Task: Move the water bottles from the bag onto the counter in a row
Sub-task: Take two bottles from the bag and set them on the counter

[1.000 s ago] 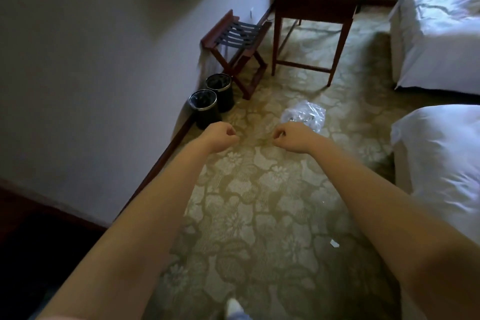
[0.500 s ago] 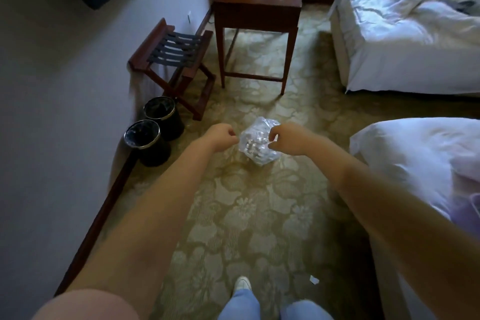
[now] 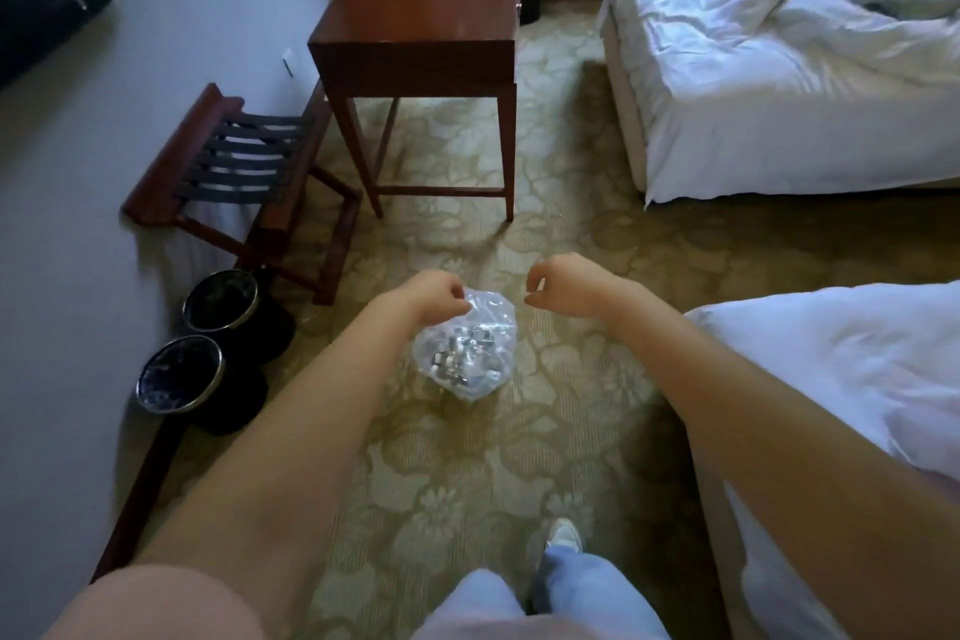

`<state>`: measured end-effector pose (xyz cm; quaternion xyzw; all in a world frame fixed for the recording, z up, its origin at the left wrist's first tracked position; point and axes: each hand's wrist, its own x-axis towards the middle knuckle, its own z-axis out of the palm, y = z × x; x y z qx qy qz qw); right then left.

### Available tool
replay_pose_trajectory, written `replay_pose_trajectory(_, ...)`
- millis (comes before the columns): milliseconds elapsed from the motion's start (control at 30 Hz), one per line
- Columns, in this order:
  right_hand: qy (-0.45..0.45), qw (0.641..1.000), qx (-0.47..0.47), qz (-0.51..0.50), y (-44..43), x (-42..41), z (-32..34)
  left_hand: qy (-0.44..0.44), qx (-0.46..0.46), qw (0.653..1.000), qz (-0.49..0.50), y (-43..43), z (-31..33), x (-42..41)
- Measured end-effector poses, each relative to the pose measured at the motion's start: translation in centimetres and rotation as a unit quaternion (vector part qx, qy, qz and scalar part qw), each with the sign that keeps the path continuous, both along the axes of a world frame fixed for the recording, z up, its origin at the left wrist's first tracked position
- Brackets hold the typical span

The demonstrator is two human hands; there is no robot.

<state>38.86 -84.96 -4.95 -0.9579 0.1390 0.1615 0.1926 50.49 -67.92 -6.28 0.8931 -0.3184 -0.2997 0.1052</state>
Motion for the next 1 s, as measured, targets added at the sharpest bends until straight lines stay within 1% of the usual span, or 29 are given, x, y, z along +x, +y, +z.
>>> replay_pose_trajectory(67, 0.015, 1.0, 0.004, 0.0, -3.3, 2.5, -0.4, 0.0, -0.003, 1.0, 0.021, -2.4, -0.1, 2.4)
replay_pose_trajectory(133, 0.003, 1.0, 0.024, -0.011, -6.0, 5.7, -0.6, 0.006, -0.017, 0.999, 0.051, -4.4, -0.4, 4.8)
replay_pose_trajectory(200, 0.001, 1.0, 0.031, 0.004, -7.9, 9.2, -1.1, 0.009, -0.014, 0.998, 0.066, -6.1, -0.9, 7.4)
replay_pose_trajectory(333, 0.022, 0.997, 0.01, 0.078, -10.6, 17.3, -2.2, 0.03, -0.016, 0.992, 0.122, -9.2, -2.8, 13.9)
replay_pose_trajectory(433, 0.034, 0.993, -0.011, 0.116, -12.4, 23.6, -2.3, 0.058, -0.045, 0.98, 0.186, -11.5, -3.8, 19.3)
replay_pose_trajectory(500, 0.054, 0.984, -0.037, 0.164, -13.5, 27.5, -2.0, 0.075, -0.051, 0.973, 0.214, -12.8, -4.3, 22.2)
replay_pose_trajectory(600, 0.064, 0.97, -0.072, 0.222, -14.9, 32.9, -1.7, 0.07, -0.054, 0.963, 0.253, -14.2, -4.5, 26.0)
replay_pose_trajectory(767, 0.062, 0.953, -0.053, 0.293, -16.1, 40.7, -2.5, 0.077, -0.04, 0.948, 0.305, -15.1, -5.0, 30.3)
replay_pose_trajectory(833, 0.064, 0.938, -0.047, 0.337, -15.9, 43.7, -3.6, 0.074, -0.038, 0.933, 0.351, -14.9, -5.9, 31.4)
replay_pose_trajectory(900, 0.065, 0.917, -0.042, 0.391, -15.4, 46.5, -5.4, 0.068, -0.036, 0.908, 0.411, -14.3, -7.1, 31.8)
replay_pose_trajectory(933, 0.061, 0.906, -0.039, 0.417, -15.1, 47.6, -6.2, 0.059, -0.038, 0.892, 0.446, -13.9, -7.8, 31.7)
replay_pose_trajectory(1000, 0.066, 0.879, -0.03, 0.471, -14.4, 49.1, -7.4, 0.047, -0.048, 0.843, 0.534, -13.0, -9.0, 30.4)
